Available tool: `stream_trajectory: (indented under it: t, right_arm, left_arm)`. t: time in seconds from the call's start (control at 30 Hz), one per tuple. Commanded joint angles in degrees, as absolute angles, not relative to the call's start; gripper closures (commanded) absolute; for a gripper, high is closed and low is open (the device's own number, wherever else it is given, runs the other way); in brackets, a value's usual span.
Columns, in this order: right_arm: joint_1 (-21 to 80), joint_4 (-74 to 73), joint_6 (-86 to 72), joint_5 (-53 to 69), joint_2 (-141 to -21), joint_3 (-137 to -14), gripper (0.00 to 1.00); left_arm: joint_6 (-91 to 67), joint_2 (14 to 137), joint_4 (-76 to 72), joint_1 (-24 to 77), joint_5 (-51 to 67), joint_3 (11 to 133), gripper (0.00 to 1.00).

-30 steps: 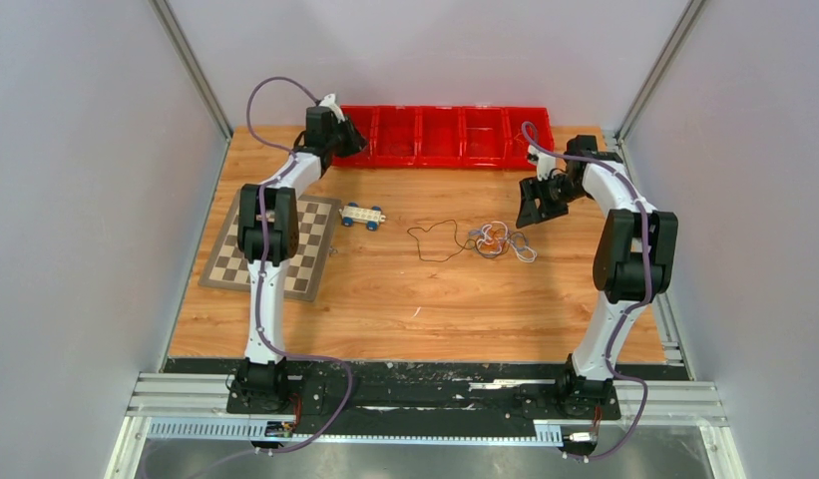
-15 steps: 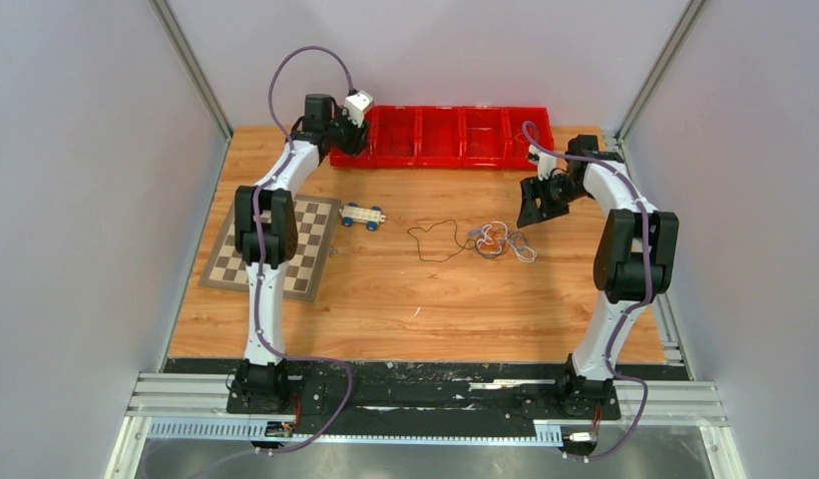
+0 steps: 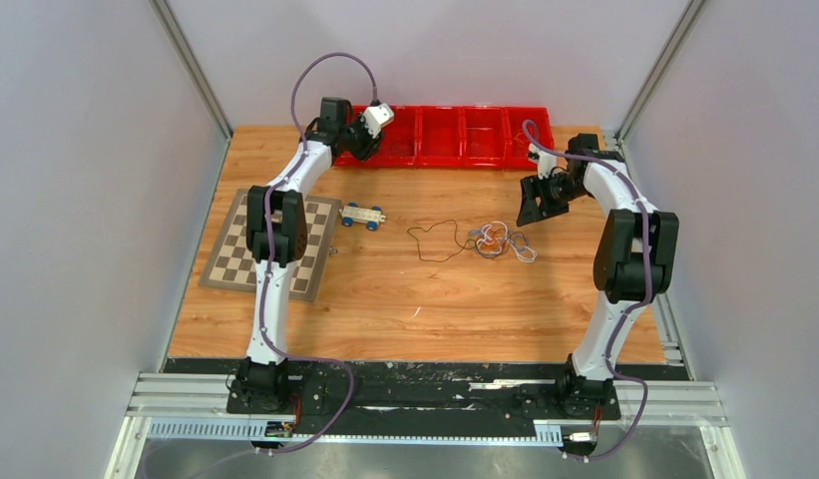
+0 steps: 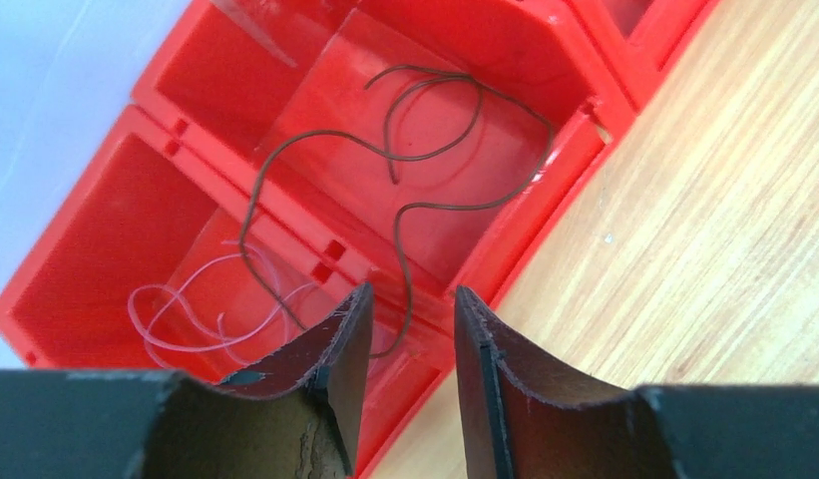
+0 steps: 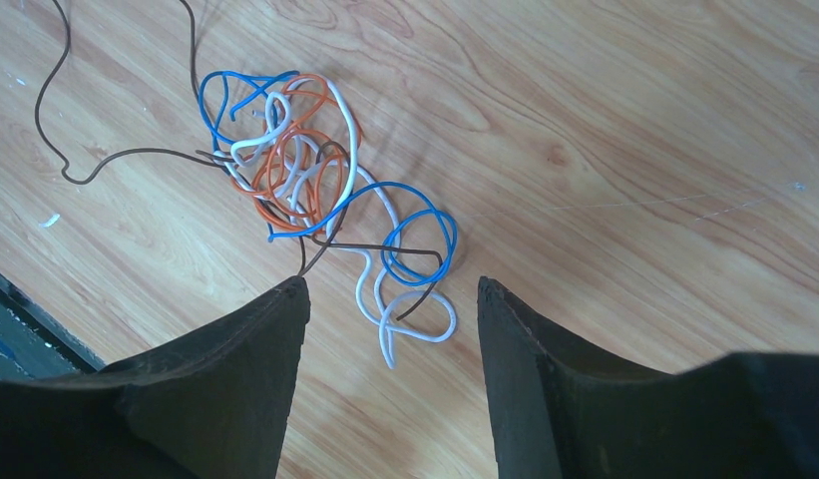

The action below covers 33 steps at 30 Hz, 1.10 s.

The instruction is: Untangle the cables

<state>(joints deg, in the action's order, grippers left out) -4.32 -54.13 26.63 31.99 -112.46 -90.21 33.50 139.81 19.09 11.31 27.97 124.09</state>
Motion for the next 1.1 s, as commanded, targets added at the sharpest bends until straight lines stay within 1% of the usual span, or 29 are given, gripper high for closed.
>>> stream_trajectory:
  t: [0.0, 0.13, 0.2, 0.23, 0.3, 0.47, 0.57, 0.63, 0.8, 0.93, 0.97, 1.0, 1.07]
  right_arm:
    - [-4.7, -53.8, 27.2, 33.3, -112.9, -91.8, 0.38]
    - [-4.7, -53.7, 27.1, 33.3, -113.3, -92.0, 0.39]
    - [-4.7, -53.8, 26.9, 33.4, -113.4, -92.1, 0.38]
    - [-4.7, -53.7, 26.8, 33.5, -113.4, -92.1, 0.39]
    - [-4.7, -53.7, 26.7, 33.4, -113.5, -92.0, 0.39]
    - [-4.7, -53.7, 26.9, 33.3, -113.4, -91.9, 0.39]
    - [-4.7, -53.7, 26.8, 33.4, -113.5, -91.9, 0.39]
    - [-4.7, -53.7, 26.7, 33.5, -113.5, -92.0, 0.39]
    - [-4.8, -53.6, 26.8, 33.5, -113.4, -91.7, 0.39]
    - [-4.8, -53.5, 26.8, 33.5, -113.1, -91.2, 0.39]
    - [-4.9, -53.4, 26.8, 33.6, -113.1, -91.2, 0.39]
    - [-4.9, -53.4, 26.8, 33.6, -112.9, -91.0, 0.39]
    - [-5.0, -53.3, 26.7, 33.8, -112.8, -90.8, 0.39]
  left_arm:
    - [35.6, 141.5, 19.7, 11.5, 27.5, 126.4, 0.56]
    - [36.8, 142.0, 20.3, 11.6, 26.6, 126.0, 0.56]
    - [37.3, 142.2, 20.1, 11.7, 25.3, 126.0, 0.61]
    - [37.4, 142.2, 19.9, 11.7, 25.0, 125.9, 0.66]
    - [38.0, 142.2, 19.8, 11.7, 23.9, 125.7, 0.73]
    - [40.9, 141.4, 18.1, 12.1, 20.7, 123.7, 0.86]
    - [42.1, 141.1, 16.8, 12.5, 19.2, 123.2, 0.97]
    - [42.3, 141.0, 16.2, 12.8, 18.3, 123.2, 1.00]
    - [44.0, 140.1, 16.1, 13.3, 17.6, 122.1, 1.00]
    - [44.5, 138.6, 13.8, 13.7, 16.5, 118.4, 1.00]
    - [44.4, 138.1, 13.4, 13.6, 16.4, 118.1, 0.98]
    - [44.2, 137.8, 13.5, 13.7, 16.3, 117.9, 0.86]
    - [43.4, 137.5, 13.4, 13.7, 15.7, 117.7, 0.71]
